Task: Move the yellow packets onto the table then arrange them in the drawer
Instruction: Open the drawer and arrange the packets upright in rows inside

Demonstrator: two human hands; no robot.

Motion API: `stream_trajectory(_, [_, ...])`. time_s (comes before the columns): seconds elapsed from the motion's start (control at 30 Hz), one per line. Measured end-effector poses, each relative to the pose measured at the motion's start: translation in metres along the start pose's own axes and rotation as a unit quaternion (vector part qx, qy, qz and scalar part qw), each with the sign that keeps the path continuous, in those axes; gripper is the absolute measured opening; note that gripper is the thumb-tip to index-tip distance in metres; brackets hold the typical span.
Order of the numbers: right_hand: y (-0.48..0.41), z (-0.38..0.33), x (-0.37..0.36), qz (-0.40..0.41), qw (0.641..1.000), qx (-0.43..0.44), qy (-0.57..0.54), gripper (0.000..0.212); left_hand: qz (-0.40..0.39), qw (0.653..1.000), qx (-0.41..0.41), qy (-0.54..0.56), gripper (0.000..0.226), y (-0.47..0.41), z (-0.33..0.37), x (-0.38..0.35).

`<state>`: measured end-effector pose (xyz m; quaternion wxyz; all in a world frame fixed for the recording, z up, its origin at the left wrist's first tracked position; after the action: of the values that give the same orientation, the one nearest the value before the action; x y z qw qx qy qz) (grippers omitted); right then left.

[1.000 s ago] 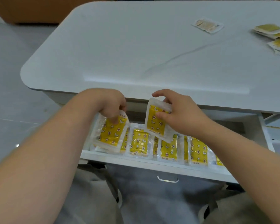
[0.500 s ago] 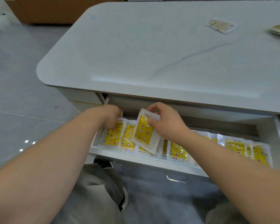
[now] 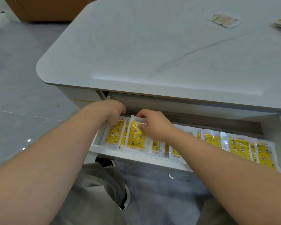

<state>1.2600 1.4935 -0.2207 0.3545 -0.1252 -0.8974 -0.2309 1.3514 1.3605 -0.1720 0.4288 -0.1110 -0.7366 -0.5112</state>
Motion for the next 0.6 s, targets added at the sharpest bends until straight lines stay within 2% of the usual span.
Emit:
stream_trajectory(0.1, [0.002,0.000,-0.004,0.015,0.982,0.036,0.187,0.051,-0.011,0.999,-0.007,-0.032,0.068,0.005,0.005,0.006])
stream_trajectory(0.17, [0.005,0.001,-0.002,0.001,0.974,0.034,0.224,0.056,-0.009,0.999,-0.010,-0.047,0.065,0.008,0.009,0.011])
stream_trajectory(0.37, [0.025,-0.006,0.041,0.022,0.986,0.037,0.160,0.057,0.021,0.998,-0.024,-0.051,0.039,0.017,0.023,0.027])
stream_trajectory(0.5, [0.048,-0.008,0.091,0.095,0.993,0.013,0.071,0.038,0.123,0.989,-0.081,0.011,0.011,0.029,0.048,0.053])
stream_trajectory(0.6, [0.068,0.002,0.132,0.188,0.982,0.003,0.029,0.032,0.225,0.956,-0.146,0.120,0.016,0.038,0.079,0.075])
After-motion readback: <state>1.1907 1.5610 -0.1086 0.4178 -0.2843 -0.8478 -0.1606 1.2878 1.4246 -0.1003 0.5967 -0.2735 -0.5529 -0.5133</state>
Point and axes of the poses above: each hand's wrist, its own y-axis away from the middle knuckle, its own x-axis out of the back of the hand, z = x × y, the point moved 3 cm from there along -y, towards the middle knuckle, and after that the axes turned 3 degrees about -x, right-handed, at the moved point
